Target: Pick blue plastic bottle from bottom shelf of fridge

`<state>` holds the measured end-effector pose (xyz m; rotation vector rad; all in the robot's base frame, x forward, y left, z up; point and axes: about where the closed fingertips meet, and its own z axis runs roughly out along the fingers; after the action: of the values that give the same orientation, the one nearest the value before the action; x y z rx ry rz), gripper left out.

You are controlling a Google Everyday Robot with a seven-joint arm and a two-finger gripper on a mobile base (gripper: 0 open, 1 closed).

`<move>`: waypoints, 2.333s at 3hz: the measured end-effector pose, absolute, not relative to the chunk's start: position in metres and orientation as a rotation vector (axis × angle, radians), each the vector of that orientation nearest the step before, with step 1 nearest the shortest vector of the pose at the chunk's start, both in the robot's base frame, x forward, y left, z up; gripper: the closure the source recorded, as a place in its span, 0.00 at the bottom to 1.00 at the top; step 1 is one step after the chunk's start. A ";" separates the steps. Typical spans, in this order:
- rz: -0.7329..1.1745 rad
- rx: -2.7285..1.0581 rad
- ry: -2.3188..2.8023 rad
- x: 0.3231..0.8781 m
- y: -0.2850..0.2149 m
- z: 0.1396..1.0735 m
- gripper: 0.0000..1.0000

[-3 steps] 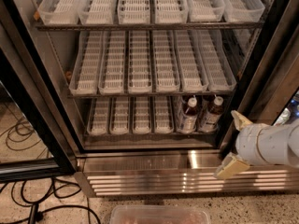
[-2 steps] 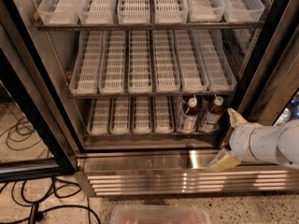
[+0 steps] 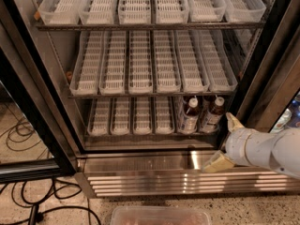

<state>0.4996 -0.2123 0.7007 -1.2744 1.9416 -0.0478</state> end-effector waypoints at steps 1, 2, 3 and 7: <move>0.051 -1.074 1.941 0.514 -0.197 0.680 0.00; 0.101 -0.910 1.961 0.527 -0.184 0.668 0.00; 0.108 -0.763 1.980 0.538 -0.175 0.663 0.00; 0.128 -0.532 1.939 0.563 -0.152 0.656 0.00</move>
Offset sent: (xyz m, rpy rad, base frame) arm 0.0461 0.0428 -0.0476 0.4075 -0.0314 -0.3129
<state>0.5629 -0.1525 0.6556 -0.5324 1.9393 0.1280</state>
